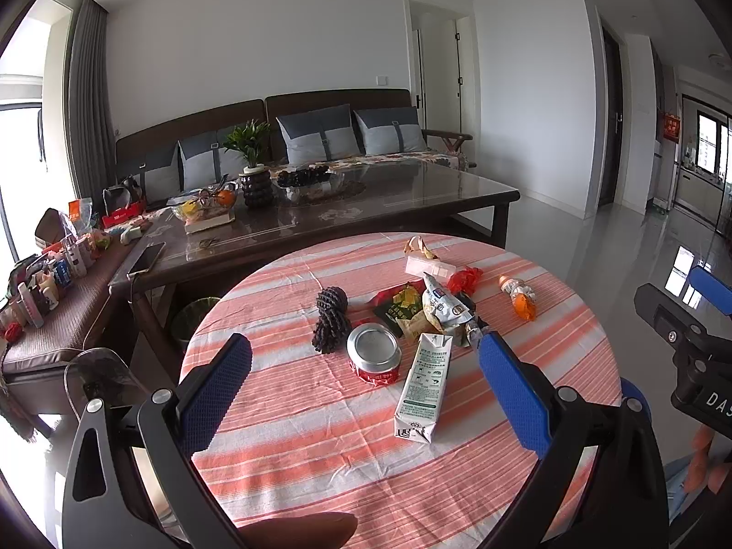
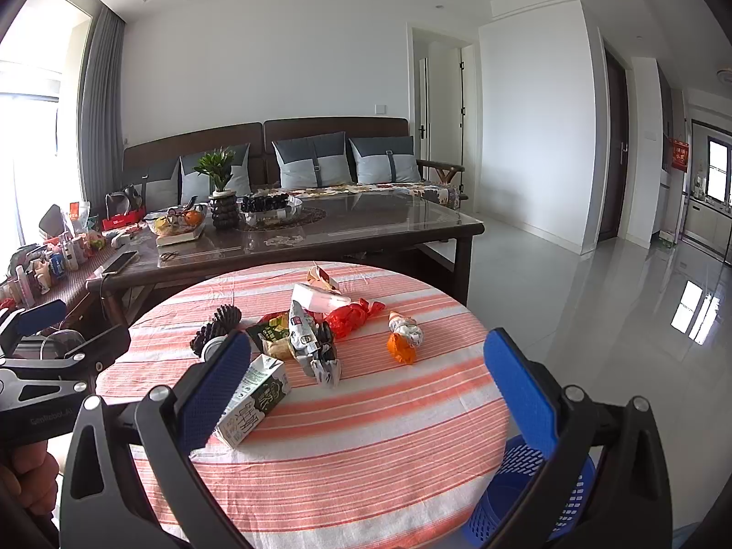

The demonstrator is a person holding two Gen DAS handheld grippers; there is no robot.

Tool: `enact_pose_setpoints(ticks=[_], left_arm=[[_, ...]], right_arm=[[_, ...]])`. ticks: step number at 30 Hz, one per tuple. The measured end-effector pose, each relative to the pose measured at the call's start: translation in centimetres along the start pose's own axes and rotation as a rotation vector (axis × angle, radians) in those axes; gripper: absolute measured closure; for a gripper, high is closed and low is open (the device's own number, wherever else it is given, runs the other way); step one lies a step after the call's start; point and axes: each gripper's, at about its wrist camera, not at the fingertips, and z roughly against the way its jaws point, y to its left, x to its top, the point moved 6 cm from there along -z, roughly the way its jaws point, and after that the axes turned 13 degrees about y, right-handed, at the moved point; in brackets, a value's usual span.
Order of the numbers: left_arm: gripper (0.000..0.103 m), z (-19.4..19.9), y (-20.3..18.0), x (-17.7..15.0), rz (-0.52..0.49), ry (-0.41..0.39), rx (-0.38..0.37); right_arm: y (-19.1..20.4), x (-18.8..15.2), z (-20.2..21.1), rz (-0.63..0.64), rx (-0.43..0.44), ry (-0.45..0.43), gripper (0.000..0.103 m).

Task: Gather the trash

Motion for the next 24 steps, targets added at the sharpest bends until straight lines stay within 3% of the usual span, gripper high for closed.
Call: enact_pose_setpoints(ticks=[24], left_arm=[[0.004, -0.09, 0.21, -0.26, -0.002, 0.006, 0.004]], right_arm=[[-0.11, -0.04, -0.13, 0.001, -0.005, 0.005, 0.005]])
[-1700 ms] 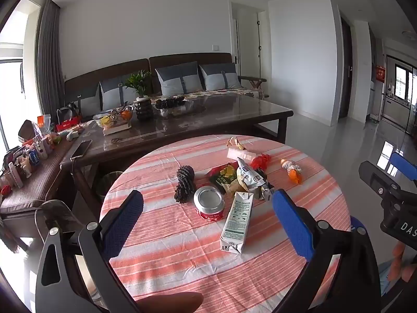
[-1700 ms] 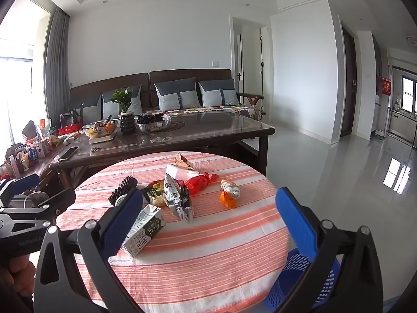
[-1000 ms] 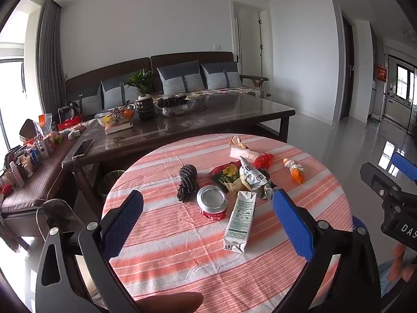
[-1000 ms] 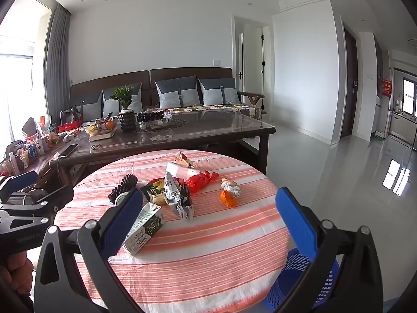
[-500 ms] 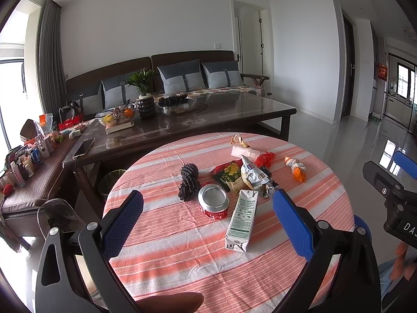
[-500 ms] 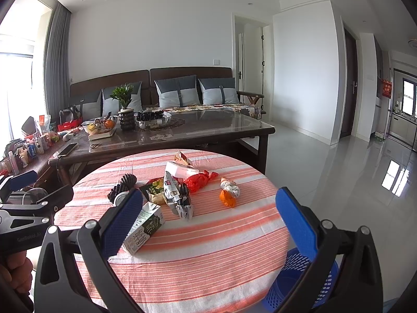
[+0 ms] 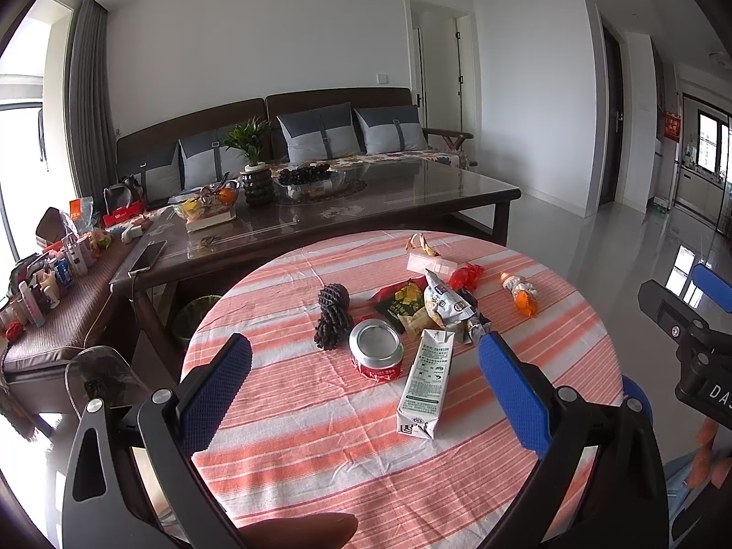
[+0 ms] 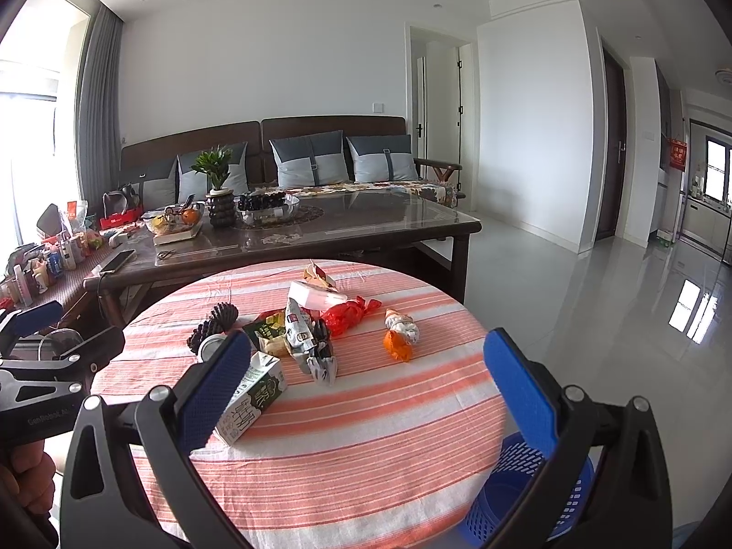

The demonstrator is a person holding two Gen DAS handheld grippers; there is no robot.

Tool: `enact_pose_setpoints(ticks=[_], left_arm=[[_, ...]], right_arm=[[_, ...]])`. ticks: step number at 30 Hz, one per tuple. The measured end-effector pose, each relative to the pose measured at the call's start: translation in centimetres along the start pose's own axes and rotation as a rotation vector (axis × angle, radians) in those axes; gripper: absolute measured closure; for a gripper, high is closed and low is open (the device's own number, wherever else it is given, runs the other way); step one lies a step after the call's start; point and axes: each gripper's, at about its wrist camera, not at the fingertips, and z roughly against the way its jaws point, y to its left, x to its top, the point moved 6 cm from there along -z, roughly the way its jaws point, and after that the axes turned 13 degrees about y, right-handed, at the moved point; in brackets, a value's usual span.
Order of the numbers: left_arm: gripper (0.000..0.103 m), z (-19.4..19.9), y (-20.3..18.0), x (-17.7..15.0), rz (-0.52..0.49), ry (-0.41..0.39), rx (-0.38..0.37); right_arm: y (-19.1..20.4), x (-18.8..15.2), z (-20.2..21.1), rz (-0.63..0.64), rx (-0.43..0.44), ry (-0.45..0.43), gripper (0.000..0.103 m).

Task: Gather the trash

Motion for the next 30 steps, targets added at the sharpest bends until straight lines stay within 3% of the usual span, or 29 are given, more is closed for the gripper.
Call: enact_pose_setpoints(ticks=[30], left_arm=[[0.004, -0.14, 0.09, -0.20, -0.002, 0.003, 0.000]], right_arm=[[-0.53, -0.34, -0.21, -0.003, -0.003, 0.005, 0.005]])
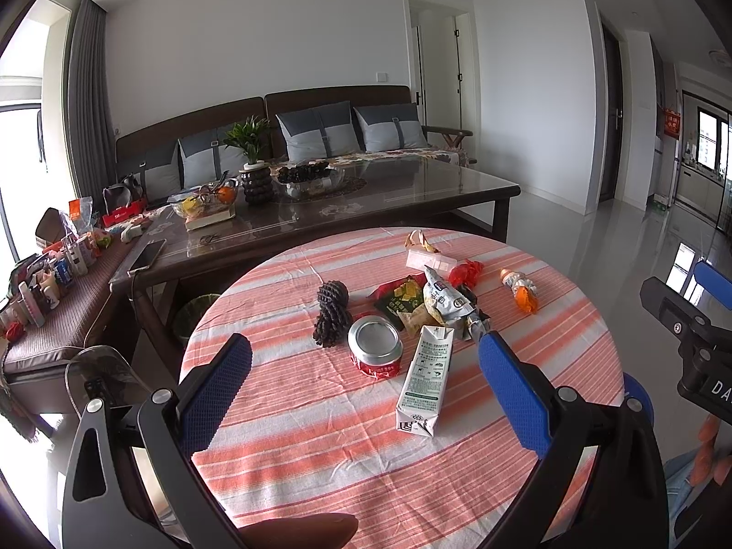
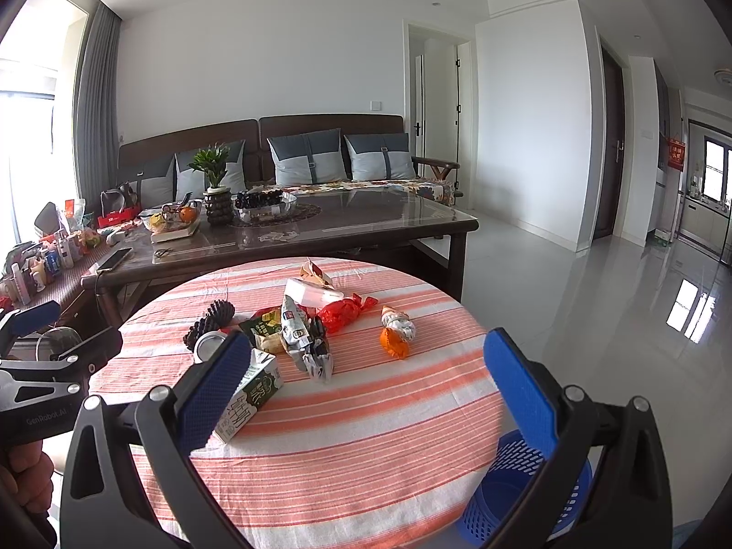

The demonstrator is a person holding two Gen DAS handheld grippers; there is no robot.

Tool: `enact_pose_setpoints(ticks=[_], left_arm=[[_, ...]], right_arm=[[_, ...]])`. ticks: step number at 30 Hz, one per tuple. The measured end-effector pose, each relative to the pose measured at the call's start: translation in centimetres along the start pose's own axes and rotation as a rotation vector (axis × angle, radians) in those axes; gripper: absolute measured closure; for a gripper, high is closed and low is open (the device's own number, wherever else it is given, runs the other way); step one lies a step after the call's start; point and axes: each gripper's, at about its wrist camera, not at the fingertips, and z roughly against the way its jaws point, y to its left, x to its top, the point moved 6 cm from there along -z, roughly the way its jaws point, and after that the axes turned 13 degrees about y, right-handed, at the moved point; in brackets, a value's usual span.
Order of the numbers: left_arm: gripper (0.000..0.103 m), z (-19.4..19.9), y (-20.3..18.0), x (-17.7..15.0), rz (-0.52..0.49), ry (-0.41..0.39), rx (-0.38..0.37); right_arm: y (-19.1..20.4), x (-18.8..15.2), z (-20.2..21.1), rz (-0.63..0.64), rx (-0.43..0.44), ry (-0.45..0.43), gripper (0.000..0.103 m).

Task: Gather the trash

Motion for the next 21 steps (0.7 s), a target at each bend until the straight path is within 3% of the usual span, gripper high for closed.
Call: enact_pose_setpoints(ticks=[21], left_arm=[[0.004, -0.04, -0.04, -0.05, -0.003, 0.002, 0.001]], right_arm=[[0.14, 0.08, 0.02, 0.001, 0.000, 0.002, 0.005]])
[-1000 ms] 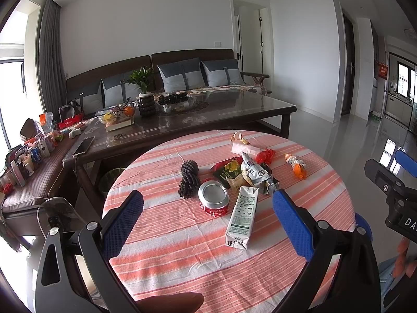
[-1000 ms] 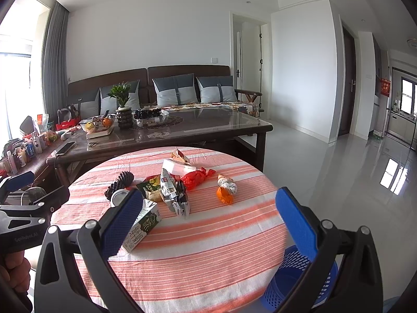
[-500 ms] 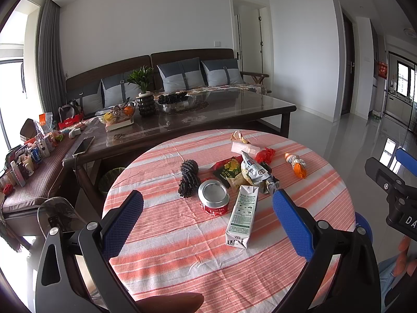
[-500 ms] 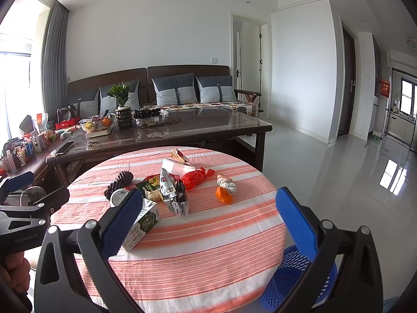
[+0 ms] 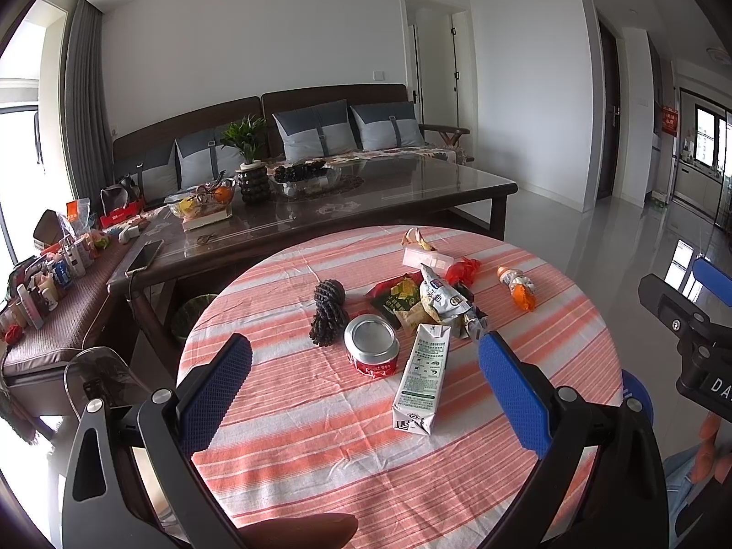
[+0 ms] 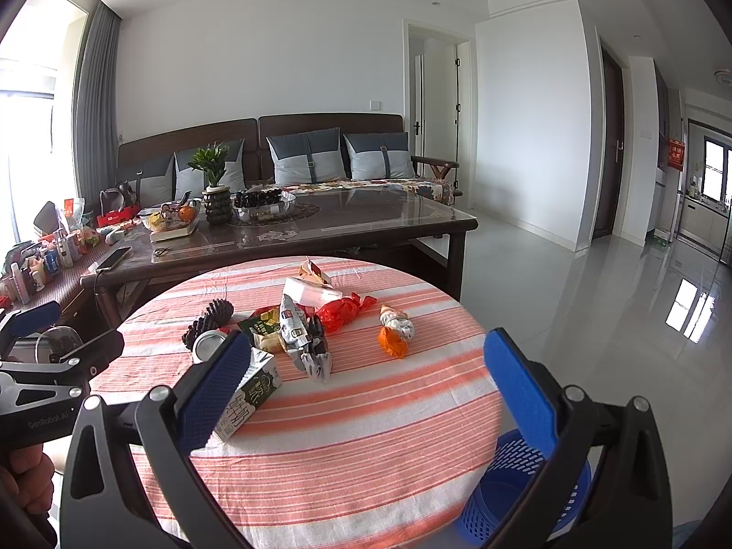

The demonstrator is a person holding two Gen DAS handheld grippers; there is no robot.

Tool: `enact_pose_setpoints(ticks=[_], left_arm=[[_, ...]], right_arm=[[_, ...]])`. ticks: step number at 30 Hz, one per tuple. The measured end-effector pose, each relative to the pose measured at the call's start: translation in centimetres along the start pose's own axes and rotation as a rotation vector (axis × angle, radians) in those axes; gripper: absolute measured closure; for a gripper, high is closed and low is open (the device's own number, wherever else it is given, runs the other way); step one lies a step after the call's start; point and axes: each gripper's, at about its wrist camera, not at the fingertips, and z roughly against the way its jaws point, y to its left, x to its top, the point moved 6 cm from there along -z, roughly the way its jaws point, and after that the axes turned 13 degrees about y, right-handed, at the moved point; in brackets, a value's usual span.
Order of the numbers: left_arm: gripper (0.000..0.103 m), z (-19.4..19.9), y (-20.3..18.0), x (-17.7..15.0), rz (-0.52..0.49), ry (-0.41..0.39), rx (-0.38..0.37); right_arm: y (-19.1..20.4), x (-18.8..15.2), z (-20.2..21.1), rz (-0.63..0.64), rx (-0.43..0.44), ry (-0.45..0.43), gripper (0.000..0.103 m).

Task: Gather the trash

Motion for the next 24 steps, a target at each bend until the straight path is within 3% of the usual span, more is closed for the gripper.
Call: enact_pose_setpoints(ticks=[24], left_arm=[[0.004, -0.14, -0.27, -0.66, -0.017, 0.005, 0.008]], right_arm=[[-0.69, -0.26, -0.14, -0.002, -0.004, 0.000, 0.005]])
